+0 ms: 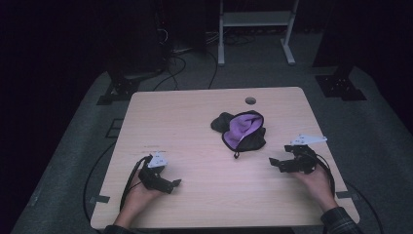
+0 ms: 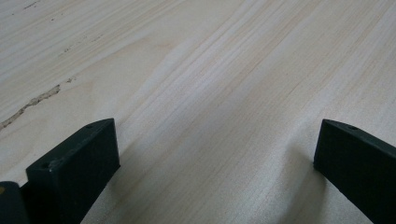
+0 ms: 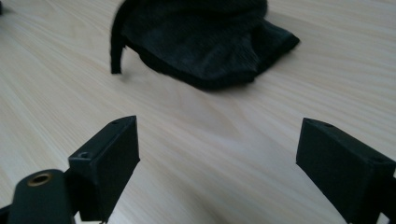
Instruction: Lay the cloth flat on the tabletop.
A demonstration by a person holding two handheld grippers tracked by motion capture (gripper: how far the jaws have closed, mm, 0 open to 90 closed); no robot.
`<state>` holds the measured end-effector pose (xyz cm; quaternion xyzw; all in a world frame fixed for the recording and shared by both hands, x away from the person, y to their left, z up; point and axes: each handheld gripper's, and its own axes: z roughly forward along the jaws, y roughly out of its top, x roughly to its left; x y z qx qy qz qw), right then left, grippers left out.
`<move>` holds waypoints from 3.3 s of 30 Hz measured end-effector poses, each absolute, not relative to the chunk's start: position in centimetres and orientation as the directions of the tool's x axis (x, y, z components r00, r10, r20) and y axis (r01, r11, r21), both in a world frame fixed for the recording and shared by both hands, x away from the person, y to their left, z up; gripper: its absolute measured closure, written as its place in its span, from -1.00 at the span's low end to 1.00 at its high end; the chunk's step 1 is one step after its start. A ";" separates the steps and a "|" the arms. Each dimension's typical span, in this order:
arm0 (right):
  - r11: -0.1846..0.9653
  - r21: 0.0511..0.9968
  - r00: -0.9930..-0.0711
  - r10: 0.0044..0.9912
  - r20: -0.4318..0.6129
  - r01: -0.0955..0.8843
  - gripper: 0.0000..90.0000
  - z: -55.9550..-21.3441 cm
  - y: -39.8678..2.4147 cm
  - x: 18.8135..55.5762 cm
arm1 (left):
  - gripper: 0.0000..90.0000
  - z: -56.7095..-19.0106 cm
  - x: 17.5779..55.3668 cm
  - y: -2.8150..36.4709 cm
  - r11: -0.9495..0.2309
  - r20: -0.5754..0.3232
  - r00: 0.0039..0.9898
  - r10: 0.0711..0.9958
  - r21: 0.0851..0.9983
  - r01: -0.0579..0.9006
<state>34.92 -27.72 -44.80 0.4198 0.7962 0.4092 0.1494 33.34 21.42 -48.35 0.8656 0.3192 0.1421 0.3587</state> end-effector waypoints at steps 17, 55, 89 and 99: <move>0.342 0.793 -0.650 0.755 0.087 0.504 -0.70 -44.7 -22.8 37.7 | -1.00 -48.3 33.3 21.5 -0.541 0.017 0.756 0.655 0.709 0.452; 0.318 0.817 -0.666 0.739 0.105 0.481 0.63 -46.0 -19.1 44.2 | -1.00 -48.4 33.3 21.5 -0.540 0.017 0.756 0.655 0.711 0.451; 0.335 0.884 -0.917 0.339 0.209 0.326 0.66 -38.0 -18.3 32.0 | -1.00 -48.4 33.2 21.5 -0.533 0.013 0.752 0.659 0.713 0.455; 0.353 0.828 -0.812 0.552 0.193 0.437 0.52 -41.6 -19.3 37.4 | -1.00 -48.4 33.2 21.5 -0.534 0.013 0.752 0.659 0.712 0.456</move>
